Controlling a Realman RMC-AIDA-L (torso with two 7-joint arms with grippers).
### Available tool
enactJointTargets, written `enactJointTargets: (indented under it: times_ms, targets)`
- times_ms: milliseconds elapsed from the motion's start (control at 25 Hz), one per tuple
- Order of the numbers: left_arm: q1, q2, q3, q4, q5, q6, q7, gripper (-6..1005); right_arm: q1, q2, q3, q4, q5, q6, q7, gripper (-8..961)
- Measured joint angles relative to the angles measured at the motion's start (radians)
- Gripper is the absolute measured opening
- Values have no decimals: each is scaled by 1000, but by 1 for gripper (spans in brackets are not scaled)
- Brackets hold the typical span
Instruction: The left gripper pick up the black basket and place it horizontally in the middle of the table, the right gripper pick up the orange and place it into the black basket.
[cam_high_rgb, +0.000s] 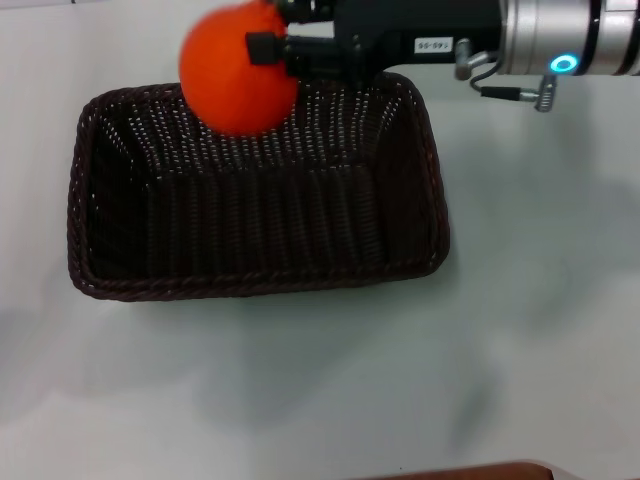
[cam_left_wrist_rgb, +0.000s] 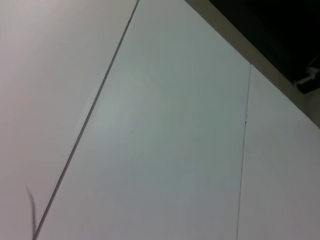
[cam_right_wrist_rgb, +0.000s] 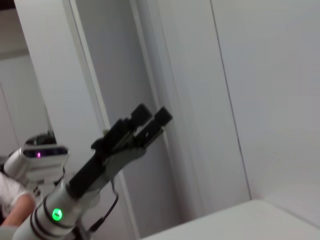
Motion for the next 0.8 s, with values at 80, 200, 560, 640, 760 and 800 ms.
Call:
enactJointTargets:
  times_ms: [80,200,560,640,760,800]
  targets:
    - [2,0,0,0,0,0,-5,662,-19,-3,19,0,19,-10,-1,501]
    - [3,-2,-4,-1,0,0,-13,662,-64,-5,58,-4,59,-25,-18,569]
    - [11,-2,-42,-20,-1,17,-13,662,-213,-3,292,81,251,-30,-242,803]
    - [16,-1,-60,-26,-1,23,-13,662,-240,-3,367,147,316,-30,-333,878]
    - [26,-2,-75,-28,-2,35,-10,662,-269,-2,468,260,421,-36,-489,924]
    - [29,-2,-80,-28,-2,38,-8,662,-276,-1,495,296,463,-38,-537,928]
